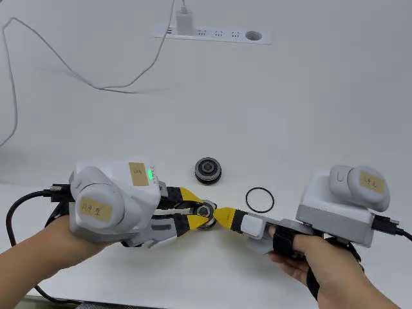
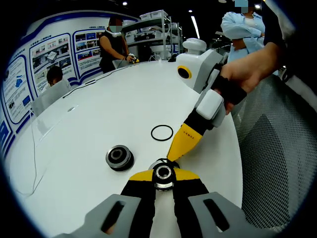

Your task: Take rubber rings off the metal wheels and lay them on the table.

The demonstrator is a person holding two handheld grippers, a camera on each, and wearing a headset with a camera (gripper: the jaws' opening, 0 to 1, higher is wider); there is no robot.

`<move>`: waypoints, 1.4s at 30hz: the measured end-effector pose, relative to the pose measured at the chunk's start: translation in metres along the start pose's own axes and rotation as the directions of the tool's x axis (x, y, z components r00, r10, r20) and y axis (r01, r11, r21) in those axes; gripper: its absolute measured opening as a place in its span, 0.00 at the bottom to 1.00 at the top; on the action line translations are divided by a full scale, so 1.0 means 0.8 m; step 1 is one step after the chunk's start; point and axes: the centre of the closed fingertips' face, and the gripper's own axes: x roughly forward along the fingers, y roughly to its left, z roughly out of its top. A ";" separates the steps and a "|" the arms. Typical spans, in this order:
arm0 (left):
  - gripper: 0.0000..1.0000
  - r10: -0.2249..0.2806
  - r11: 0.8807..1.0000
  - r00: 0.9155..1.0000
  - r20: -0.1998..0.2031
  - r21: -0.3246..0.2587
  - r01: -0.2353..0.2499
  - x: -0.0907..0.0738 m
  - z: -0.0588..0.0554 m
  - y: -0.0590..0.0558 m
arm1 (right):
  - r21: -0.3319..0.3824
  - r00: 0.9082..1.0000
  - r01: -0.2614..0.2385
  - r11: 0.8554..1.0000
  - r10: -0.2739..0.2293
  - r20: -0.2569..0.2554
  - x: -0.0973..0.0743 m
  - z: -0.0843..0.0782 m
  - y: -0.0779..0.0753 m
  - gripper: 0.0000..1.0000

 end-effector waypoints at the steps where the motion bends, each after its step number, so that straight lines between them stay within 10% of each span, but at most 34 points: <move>1: 0.12 -0.001 1.000 1.000 0.000 0.000 0.001 0.000 0.000 0.000 | -0.002 1.000 -0.001 1.000 0.001 -0.001 0.000 0.000 0.001 0.00; 42: 0.12 0.004 1.000 1.000 0.008 0.000 -0.004 -0.001 0.000 0.000 | -0.020 0.998 -0.068 0.997 0.068 -0.012 0.002 -0.003 0.024 0.00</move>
